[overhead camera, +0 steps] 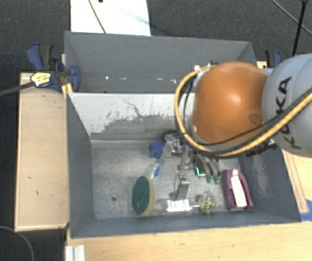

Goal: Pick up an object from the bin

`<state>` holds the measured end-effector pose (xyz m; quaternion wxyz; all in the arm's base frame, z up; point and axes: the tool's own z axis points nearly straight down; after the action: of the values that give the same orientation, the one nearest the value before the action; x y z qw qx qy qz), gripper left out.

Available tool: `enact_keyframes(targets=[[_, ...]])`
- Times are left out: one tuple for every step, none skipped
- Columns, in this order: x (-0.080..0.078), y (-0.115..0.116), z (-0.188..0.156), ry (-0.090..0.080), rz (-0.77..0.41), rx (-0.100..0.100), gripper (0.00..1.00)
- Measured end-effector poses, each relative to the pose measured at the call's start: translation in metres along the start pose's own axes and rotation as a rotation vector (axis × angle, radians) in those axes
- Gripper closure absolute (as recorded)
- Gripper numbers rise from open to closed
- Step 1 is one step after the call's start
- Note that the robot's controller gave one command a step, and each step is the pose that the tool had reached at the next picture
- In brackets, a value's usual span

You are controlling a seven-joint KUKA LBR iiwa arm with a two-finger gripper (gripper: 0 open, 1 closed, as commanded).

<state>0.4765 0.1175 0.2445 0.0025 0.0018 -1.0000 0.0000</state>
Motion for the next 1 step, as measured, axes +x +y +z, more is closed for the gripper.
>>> enact_keyframes(targets=[[-0.013, 0.043, 0.1586, 0.0, 0.14, 0.0, 0.0]])
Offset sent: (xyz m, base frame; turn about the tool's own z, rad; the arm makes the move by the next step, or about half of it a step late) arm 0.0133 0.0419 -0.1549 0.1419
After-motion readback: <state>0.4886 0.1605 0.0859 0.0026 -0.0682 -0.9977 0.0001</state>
